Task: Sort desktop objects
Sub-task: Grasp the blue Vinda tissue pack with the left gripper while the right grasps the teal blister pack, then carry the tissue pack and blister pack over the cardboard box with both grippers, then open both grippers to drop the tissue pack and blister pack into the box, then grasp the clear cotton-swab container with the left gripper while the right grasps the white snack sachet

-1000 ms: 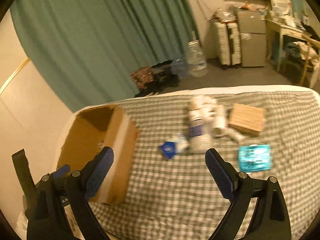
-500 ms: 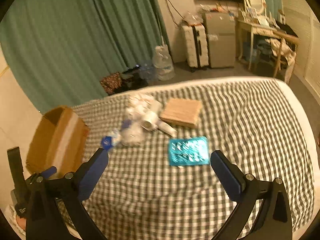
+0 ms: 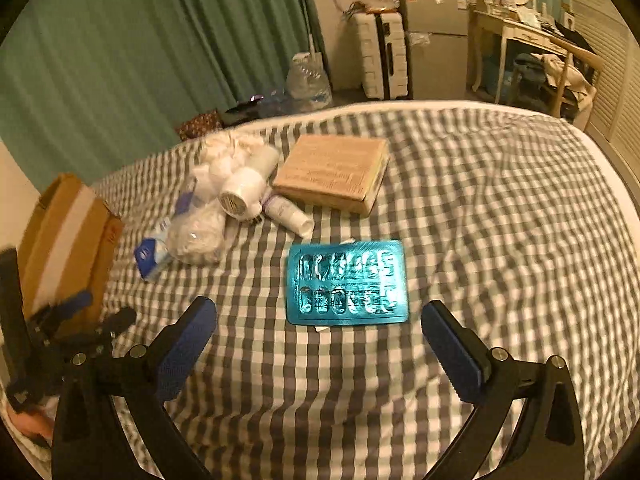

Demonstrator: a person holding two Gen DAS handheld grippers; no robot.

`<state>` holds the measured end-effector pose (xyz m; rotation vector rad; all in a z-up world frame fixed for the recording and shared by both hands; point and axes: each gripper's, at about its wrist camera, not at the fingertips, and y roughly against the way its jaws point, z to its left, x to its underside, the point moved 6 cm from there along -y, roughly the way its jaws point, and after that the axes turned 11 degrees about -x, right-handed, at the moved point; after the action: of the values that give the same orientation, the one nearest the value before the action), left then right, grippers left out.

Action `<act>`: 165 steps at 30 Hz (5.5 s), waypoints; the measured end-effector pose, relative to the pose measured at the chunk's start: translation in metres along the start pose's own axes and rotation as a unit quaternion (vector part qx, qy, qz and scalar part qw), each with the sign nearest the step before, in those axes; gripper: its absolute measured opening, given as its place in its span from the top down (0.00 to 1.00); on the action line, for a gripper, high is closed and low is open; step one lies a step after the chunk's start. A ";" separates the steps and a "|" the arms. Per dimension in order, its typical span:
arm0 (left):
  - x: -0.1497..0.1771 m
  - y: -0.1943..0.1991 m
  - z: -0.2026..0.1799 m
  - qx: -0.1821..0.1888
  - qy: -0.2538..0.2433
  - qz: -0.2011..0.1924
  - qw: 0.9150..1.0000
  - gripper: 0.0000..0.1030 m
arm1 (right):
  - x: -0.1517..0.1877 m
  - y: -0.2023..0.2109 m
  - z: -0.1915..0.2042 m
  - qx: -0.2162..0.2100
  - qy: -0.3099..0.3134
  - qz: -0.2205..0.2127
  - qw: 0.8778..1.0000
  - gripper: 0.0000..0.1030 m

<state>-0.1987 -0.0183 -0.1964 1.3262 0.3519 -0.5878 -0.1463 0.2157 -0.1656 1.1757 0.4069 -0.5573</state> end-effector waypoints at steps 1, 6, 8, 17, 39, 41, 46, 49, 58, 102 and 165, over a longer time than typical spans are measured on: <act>-0.003 -0.006 0.000 -0.002 -0.006 -0.001 1.000 0.06 | 0.001 -0.009 -0.001 0.008 0.005 0.003 1.000 0.00; -0.017 -0.037 -0.002 -0.007 -0.033 -0.009 0.999 0.06 | 0.004 -0.038 -0.007 0.020 0.005 0.024 1.000 0.00; -0.023 -0.045 -0.002 -0.012 -0.044 -0.013 0.999 0.06 | 0.002 -0.041 -0.013 0.033 0.002 0.016 0.999 0.00; -0.032 -0.077 -0.011 0.001 -0.068 -0.017 0.998 0.06 | -0.002 -0.068 -0.025 0.060 0.013 0.025 0.998 0.00; -0.017 -0.048 -0.002 0.030 -0.099 -0.026 0.994 0.34 | 0.008 -0.084 -0.044 0.064 0.011 0.048 0.997 0.02; -0.014 -0.041 0.000 0.034 -0.096 -0.024 0.995 0.34 | 0.008 -0.078 -0.041 0.062 0.010 0.045 0.997 0.04; -0.009 -0.031 -0.001 0.042 -0.099 -0.024 0.994 0.35 | 0.007 -0.054 -0.036 0.023 -0.020 0.016 0.999 0.04; -0.006 -0.021 0.002 0.051 -0.087 -0.023 0.995 0.36 | 0.001 -0.026 -0.031 0.020 -0.021 -0.027 0.999 0.04; -0.005 0.020 0.008 0.081 -0.062 -0.033 0.994 0.36 | -0.003 0.042 -0.046 -0.008 -0.068 -0.083 0.994 0.04; 0.011 0.088 0.297 -0.012 0.122 -0.062 0.991 0.36 | -0.061 -0.006 0.375 -0.213 0.165 0.024 0.963 0.04; -0.051 0.011 -0.032 0.064 0.092 0.005 0.994 0.04 | -0.016 0.003 -0.013 0.030 -0.019 0.001 0.999 0.04</act>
<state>-0.2309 0.0243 -0.1664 1.5102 0.4641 -0.4859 -0.1571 0.2320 -0.1583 1.2210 0.3575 -0.5929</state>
